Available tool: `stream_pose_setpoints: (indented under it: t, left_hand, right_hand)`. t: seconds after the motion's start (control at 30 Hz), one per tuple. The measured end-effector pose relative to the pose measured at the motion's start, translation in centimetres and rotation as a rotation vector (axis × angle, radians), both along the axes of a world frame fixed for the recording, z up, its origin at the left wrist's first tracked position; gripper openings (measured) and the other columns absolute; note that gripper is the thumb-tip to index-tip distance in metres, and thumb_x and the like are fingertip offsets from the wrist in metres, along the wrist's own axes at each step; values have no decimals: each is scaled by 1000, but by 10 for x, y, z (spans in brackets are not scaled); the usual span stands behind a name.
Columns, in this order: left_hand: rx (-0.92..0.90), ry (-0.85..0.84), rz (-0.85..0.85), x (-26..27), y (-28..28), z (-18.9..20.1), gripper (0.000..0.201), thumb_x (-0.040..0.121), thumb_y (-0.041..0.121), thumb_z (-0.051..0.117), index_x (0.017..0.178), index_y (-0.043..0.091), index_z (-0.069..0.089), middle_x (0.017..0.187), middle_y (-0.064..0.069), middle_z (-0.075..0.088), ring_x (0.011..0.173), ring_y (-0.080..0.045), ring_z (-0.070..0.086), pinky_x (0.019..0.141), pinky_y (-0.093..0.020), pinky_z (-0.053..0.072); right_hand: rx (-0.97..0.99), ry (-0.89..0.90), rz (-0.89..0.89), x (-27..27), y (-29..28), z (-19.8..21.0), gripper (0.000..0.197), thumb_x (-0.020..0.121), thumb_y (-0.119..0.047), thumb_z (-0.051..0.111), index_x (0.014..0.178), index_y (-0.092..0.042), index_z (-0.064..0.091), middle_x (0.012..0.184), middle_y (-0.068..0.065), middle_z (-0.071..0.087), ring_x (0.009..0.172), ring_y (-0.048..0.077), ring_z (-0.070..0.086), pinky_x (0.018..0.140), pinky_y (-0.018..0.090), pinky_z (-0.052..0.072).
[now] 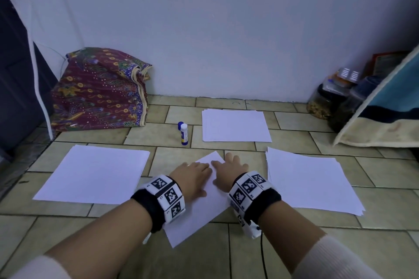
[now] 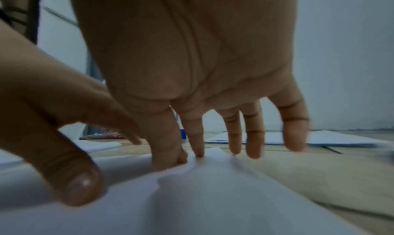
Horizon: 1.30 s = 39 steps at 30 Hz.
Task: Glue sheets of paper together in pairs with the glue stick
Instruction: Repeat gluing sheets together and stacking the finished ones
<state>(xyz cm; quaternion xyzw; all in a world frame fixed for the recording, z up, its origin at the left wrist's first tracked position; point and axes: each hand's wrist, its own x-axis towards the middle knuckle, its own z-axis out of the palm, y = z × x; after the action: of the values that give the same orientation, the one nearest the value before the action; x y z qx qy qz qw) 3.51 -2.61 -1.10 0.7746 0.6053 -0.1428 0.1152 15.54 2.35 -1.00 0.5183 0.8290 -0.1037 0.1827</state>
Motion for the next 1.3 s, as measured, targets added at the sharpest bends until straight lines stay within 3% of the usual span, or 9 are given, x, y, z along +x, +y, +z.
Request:
stream_pose_setpoints:
  t: [0.13, 0.27, 0.37, 0.47, 0.53, 0.8, 1.07, 1.17, 1.3]
  left_hand:
    - [27, 0, 67, 5, -3, 8, 43, 96, 38, 49, 128, 9, 47, 127, -6, 50, 116, -24, 48, 84, -34, 42]
    - [77, -41, 167, -2, -2, 16, 34, 92, 30, 54, 121, 13, 52, 120, -5, 56, 108, -24, 56, 80, -32, 44]
    - [50, -62, 286, -14, -4, 6, 55, 88, 40, 62, 130, 10, 42, 133, -7, 45, 123, -23, 44, 93, -34, 41]
    - [-60, -54, 354, -22, -3, -10, 87, 92, 50, 53, 152, 5, 8, 160, -9, 6, 148, -21, 6, 115, -44, 24]
    - [-130, -5, 361, -24, -2, -18, 92, 94, 55, 43, 152, 6, -8, 161, -8, -11, 148, -20, -9, 118, -49, 13]
    - [-160, 77, 329, -29, -5, -22, 85, 97, 59, 27, 151, 8, -15, 159, -6, -19, 147, -17, -14, 118, -54, 0]
    - [-161, 90, 318, -29, -8, -21, 84, 97, 60, 25, 151, 9, -16, 158, -3, -21, 147, -14, -16, 117, -56, -3]
    - [-151, 106, 310, -29, -8, -18, 85, 97, 60, 25, 151, 9, -14, 159, -3, -19, 147, -14, -16, 117, -56, -2]
    - [-66, 136, 291, -27, -7, -5, 81, 96, 61, 26, 152, 5, 9, 161, -6, 4, 148, -17, -5, 118, -50, 6]
  right_hand:
    - [-54, 36, 8, -11, -13, 3, 52, 95, -38, 48, 140, -21, 30, 139, 10, 26, 127, 31, 28, 99, 47, 37]
    - [-59, 115, 86, -19, -11, 2, 59, 92, -25, 58, 142, -14, 28, 142, 10, 26, 135, 30, 21, 100, 48, 39]
    - [-84, 175, 97, -25, -2, -3, 66, 88, -12, 62, 144, -10, 27, 149, 11, 20, 138, 30, 21, 105, 45, 38]
    - [-116, 203, 171, -32, -1, -3, 71, 90, -9, 58, 148, -11, 19, 157, 9, 9, 143, 26, 17, 113, 47, 27]
    - [-171, 180, 256, -37, -5, -1, 81, 91, -17, 59, 152, -10, 5, 160, 5, 0, 147, 20, 7, 117, 48, 16]
    - [-218, 91, 213, -10, 9, -1, 66, 98, -22, 36, 153, -19, -1, 160, -6, -7, 145, 19, 17, 118, 50, 5]
    - [-227, 91, 23, 31, 24, -3, 73, 97, -48, 39, 152, -26, -3, 159, -8, -8, 146, 18, 14, 116, 54, 5]
    - [-201, 136, 17, 31, 23, -2, 89, 87, -51, 56, 153, -22, 3, 160, -5, 1, 143, 20, 22, 117, 51, 7]
    - [12, 116, 45, 22, 19, 2, 85, 75, -52, 71, 137, -8, 32, 142, 6, 36, 129, 25, 36, 104, 38, 37]
